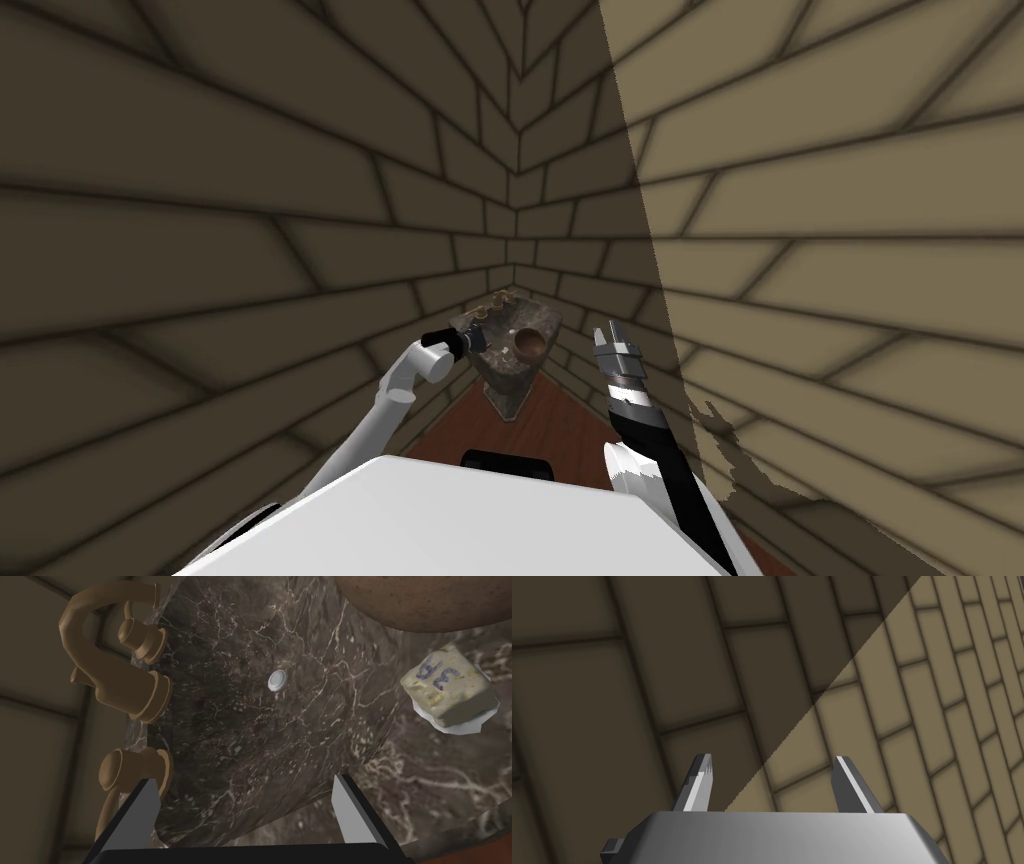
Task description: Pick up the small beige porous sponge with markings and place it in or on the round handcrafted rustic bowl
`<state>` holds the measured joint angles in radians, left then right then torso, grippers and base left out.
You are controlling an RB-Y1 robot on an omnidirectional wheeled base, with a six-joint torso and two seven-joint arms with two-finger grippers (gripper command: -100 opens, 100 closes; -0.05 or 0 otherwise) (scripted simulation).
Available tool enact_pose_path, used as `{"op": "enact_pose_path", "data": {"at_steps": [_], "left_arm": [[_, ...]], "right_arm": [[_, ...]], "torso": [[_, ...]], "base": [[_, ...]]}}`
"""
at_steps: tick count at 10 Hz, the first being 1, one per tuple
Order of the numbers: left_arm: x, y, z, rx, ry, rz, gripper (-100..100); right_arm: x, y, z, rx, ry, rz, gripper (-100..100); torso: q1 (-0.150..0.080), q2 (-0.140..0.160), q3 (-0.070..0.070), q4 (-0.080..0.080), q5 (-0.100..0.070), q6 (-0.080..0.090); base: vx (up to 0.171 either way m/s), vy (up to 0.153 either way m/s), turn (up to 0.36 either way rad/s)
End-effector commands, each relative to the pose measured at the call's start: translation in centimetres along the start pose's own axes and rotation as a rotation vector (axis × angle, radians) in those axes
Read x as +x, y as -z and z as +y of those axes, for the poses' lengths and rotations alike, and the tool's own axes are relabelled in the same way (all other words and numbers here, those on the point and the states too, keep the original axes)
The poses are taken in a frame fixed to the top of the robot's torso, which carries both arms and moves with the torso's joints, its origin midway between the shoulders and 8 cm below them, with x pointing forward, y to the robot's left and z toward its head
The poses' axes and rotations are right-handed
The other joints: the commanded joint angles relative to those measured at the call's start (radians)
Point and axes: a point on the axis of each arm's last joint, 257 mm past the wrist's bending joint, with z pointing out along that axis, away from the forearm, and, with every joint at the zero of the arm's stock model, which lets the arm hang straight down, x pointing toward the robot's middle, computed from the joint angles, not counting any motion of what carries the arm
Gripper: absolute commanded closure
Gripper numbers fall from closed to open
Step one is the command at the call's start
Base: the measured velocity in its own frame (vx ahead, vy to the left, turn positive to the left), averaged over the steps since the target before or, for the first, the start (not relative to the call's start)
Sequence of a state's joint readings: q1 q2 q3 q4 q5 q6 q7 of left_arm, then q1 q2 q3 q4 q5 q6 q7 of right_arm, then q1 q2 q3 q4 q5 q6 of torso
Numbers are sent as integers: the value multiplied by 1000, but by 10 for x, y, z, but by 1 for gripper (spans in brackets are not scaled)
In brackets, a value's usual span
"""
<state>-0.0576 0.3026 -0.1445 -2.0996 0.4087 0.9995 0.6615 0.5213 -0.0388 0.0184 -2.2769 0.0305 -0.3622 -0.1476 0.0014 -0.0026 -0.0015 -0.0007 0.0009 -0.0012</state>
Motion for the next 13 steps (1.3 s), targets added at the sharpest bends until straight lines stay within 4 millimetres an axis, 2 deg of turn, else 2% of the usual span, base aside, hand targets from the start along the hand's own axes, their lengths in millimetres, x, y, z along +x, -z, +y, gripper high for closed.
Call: {"op": "enact_pose_path", "data": {"at_steps": [1,3,4,6,7,9,10,11,12,13], "left_arm": [[9,-3,6,-41,22,-1,-100],[2,-2,14,-72,22,-26,-100],[11,-5,17,-103,40,-25,-100],[5,-4,24,-130,39,-49,-100],[13,-6,28,-161,53,-53,-100],[7,-4,34,-185,52,-74,-100],[15,-5,37,-213,64,-80,-100],[10,-4,43,-233,62,-100,-100],[17,-5,44,-255,71,-105,-100],[12,-3,49,-275,69,-125,-100]], "right_arm": [[0,0,0,0,0,0,0],[0,0,0,0,0,0,0],[0,0,0,0,0,0,0],[0,0,0,0,0,0,0],[0,0,0,0,0,0,0],[0,0,0,0,0,0,0],[0,0,0,0,0,0,0],[0,0,0,0,0,0,0],[0,0,0,0,0,0,0],[0,0,0,0,0,0,0]], "torso": [[0,0,0,0,0,0],[1,0,0,0,0,0],[-1,0,0,0,0,0],[0,-1,0,0,0,0],[-1,-1,0,0,0,0],[0,-1,0,0,0,0],[-1,0,0,0,0,0],[-1,-1,0,0,0,0],[-1,-1,0,0,0,0],[-1,-1,0,0,0,0]], "base": [[-13,60,-104],[-9,42,-54],[-1,40,-132],[0,34,-32],[-2,33,-104],[-2,31,-43],[-2,30,-114],[1,35,-76],[3,32,-114],[1,29,-72]]}}
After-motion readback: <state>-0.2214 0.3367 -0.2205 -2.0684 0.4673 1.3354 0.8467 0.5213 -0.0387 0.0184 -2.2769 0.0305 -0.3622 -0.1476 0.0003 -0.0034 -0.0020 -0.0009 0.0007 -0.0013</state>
